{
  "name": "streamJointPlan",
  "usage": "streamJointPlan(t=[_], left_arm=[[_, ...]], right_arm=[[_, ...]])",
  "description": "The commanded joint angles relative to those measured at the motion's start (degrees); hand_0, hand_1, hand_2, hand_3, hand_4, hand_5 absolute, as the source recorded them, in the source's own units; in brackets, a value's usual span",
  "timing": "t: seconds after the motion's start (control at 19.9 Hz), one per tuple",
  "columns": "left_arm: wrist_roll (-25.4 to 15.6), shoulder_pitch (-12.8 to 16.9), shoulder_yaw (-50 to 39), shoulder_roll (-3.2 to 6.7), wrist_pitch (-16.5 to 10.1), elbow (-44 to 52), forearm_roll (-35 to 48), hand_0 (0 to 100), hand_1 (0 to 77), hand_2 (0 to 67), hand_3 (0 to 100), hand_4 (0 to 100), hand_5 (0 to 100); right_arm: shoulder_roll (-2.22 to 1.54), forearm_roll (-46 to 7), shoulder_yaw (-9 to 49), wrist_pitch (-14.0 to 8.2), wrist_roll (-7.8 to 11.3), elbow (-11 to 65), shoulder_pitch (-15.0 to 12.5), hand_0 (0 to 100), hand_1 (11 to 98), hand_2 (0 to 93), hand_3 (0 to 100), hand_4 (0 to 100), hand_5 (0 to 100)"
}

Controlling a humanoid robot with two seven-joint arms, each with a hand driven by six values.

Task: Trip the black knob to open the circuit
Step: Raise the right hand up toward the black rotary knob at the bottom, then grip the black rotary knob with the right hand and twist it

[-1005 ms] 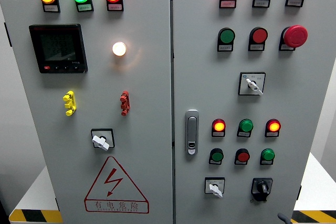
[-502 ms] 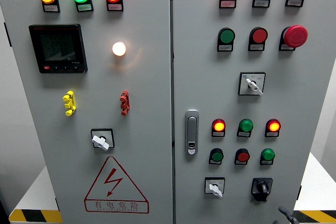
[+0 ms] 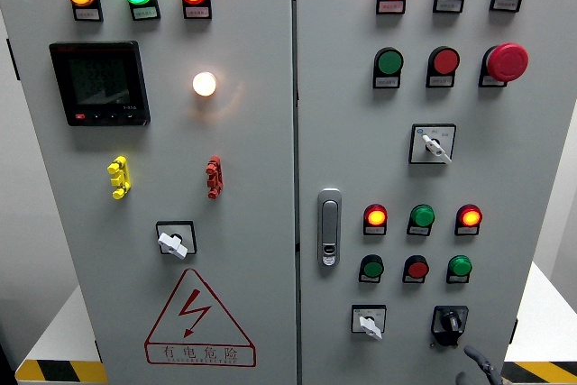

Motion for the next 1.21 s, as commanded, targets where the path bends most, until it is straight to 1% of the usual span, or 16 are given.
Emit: streamJointPlan(t=[0.0,0.3,0.35,0.4,0.45,0.5,0.55,0.6,0.65,0.7,0.95,1.0,1.05,1.11,1.16], left_arm=[[0.0,-0.06,0.0,0.04,0.0,0.0,0.0,0,3.1,12.9,21,7,2],[0.0,0.03,0.0,-0.05,0.0,0.0,0.0,0,3.2,12.9,21,7,2],[0.0,-0.06,0.0,0.04,0.0,0.0,0.0,0,3.2,12.9,21,7,2],[0.0,-0.06,0.0,0.04,0.0,0.0,0.0,0,3.2,12.9,21,7,2],[0.0,-0.06,0.0,0.04,0.0,0.0,0.0,0,3.1,12.9,21,7,2],[0.0,-0.06,0.0,0.04,0.0,0.0,0.0,0,3.1,12.9,21,7,2],[0.0,-0.06,0.0,0.04,0.0,0.0,0.0,0,3.1,12.9,21,7,2],[0.0,-0.06,0.0,0.04,0.0,0.0,0.0,0,3.2,12.9,21,7,2],[0.0,0.03,0.0,0.04,0.0,0.0,0.0,0,3.2,12.9,21,7,2],[0.0,0.03,0.0,0.04,0.0,0.0,0.0,0,3.2,12.9,21,7,2],[0.0,-0.06,0.0,-0.05,0.0,0.0,0.0,0,3.2,12.9,21,7,2],[0.0,-0.06,0.0,0.04,0.0,0.0,0.0,0,3.2,12.9,21,7,2],[0.0,-0.06,0.0,-0.05,0.0,0.0,0.0,0,3.1,12.9,21,7,2],[0.0,-0.06,0.0,0.04,0.0,0.0,0.0,0,3.1,12.9,21,7,2],[0.0,-0.06,0.0,0.04,0.0,0.0,0.0,0,3.1,12.9,21,7,2]], right_arm=[[0.0,0.1,-0.08,0.0,-0.03,-0.31,1.06,88,54.1,0.6,92,100,100],[0.0,0.89,-0.35,0.09,-0.56,-0.58,1.85,88,53.6,0.5,92,100,100],[0.09,0.89,-0.43,0.09,-0.65,-0.49,1.85,88,53.5,0.5,92,100,100],[0.01,0.89,-0.52,0.09,-0.65,-0.49,1.85,88,53.4,0.5,92,100,100],[0.0,0.89,-0.52,0.09,-0.65,-0.58,2.03,88,53.3,0.4,92,100,100],[0.09,0.89,-0.52,0.09,-0.65,-0.49,2.11,88,53.2,0.4,92,100,100],[0.01,0.89,-0.61,0.09,-0.82,-0.49,2.12,88,53.1,0.4,92,100,100],[0.0,0.89,-0.7,0.09,-1.0,-0.49,2.12,88,53.1,0.4,93,100,100],[0.09,0.98,-1.05,0.09,-1.0,-0.49,2.12,88,53.0,0.3,93,100,100],[0.01,1.07,-1.14,0.09,-1.0,-0.49,2.12,88,52.9,0.3,93,100,100],[0.0,1.07,-1.4,0.09,-1.0,-0.4,2.12,89,52.6,0.2,93,100,100],[0.09,1.07,-1.66,0.09,-1.0,-0.4,2.12,89,52.4,0.2,94,100,100],[0.09,1.07,-1.66,0.09,-1.0,-0.4,2.12,89,52.3,0.2,94,100,100],[0.01,1.07,-1.75,0.26,-1.0,-0.32,2.12,89,52.2,0.2,94,100,100],[0.0,1.07,-1.75,0.35,-1.0,-0.31,2.12,89,51.9,0.2,94,100,100]])
